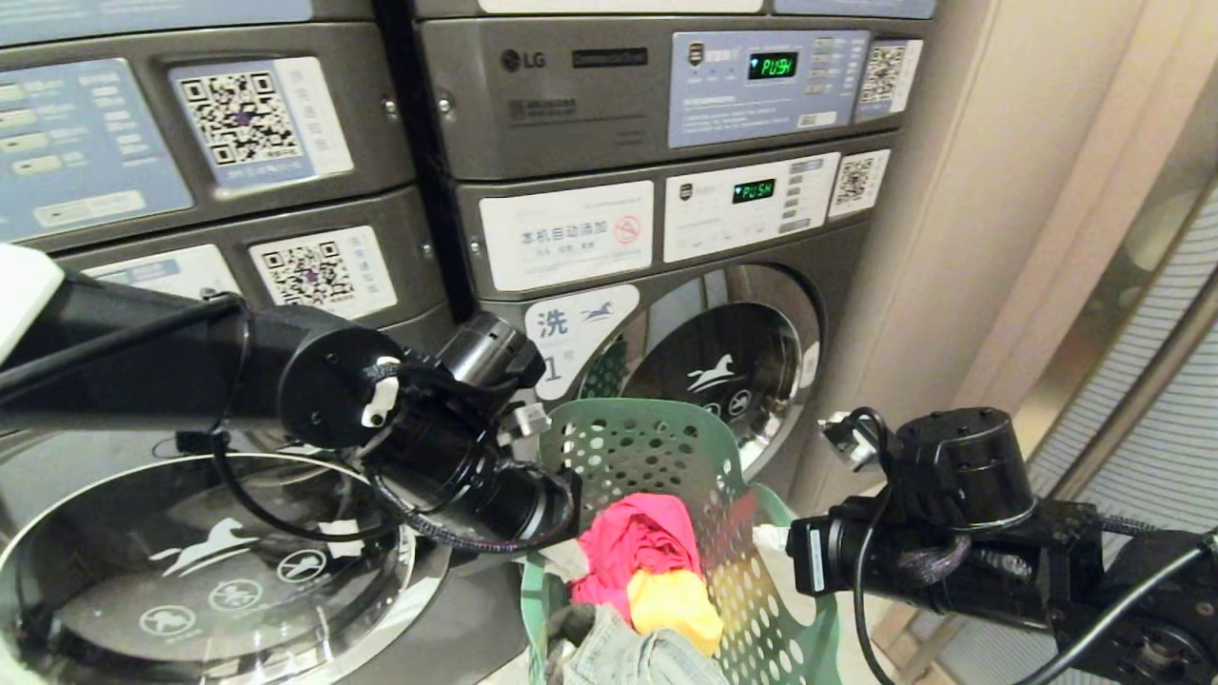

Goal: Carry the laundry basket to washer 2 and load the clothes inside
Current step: Pick up the clothes basket and put it beside the washing machine

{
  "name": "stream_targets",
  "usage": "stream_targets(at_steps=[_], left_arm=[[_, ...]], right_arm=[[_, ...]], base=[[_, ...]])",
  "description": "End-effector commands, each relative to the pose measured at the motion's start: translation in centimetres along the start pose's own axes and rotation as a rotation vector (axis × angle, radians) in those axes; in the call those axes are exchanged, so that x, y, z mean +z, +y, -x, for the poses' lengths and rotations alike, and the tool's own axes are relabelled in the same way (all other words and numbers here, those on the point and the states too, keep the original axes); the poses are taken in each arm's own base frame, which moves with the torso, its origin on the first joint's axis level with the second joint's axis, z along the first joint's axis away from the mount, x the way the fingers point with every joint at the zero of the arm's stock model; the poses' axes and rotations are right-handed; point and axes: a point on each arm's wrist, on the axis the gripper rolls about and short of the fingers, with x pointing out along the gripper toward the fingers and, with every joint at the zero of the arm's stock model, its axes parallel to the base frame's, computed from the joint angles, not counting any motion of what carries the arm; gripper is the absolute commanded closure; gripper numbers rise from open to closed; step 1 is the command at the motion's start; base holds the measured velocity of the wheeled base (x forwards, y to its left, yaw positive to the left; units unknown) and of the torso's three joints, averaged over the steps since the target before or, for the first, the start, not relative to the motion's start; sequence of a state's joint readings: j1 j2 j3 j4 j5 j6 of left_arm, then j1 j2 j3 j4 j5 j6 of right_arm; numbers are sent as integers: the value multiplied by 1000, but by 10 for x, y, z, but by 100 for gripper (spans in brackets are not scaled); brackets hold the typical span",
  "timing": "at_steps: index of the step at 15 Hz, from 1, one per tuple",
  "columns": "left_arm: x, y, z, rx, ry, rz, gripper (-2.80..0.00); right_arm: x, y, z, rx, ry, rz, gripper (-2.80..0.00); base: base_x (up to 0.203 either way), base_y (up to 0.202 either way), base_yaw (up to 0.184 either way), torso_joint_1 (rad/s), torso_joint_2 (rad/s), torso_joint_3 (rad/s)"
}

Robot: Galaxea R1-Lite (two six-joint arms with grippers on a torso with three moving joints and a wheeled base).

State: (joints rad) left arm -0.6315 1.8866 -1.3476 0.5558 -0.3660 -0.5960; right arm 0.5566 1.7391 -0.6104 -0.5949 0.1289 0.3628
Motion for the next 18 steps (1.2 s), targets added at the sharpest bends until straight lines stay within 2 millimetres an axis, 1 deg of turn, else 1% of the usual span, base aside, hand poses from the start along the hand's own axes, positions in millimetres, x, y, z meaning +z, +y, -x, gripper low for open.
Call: stream_targets(at_steps=[1, 8, 14, 18], left_arm=[[-4, -1, 5, -7, -4, -2, 0], [-8, -7, 2, -11, 8, -20, 0], [-8, -7, 1, -11, 8, -23, 0], [-7, -7, 1, -10, 9, -22, 0]], right_arm=[[1, 3, 3, 9, -9, 4, 0], [-4, 3, 9, 10, -4, 5, 0], [-4, 3, 9, 9, -2, 5, 0], [-4, 3, 9, 10, -2, 5, 0]], base=[[6, -7, 177, 2, 2, -2], [3, -7, 162, 3, 4, 2], [0, -1, 11, 0, 1, 0], [-174, 0, 2, -5, 0, 4]])
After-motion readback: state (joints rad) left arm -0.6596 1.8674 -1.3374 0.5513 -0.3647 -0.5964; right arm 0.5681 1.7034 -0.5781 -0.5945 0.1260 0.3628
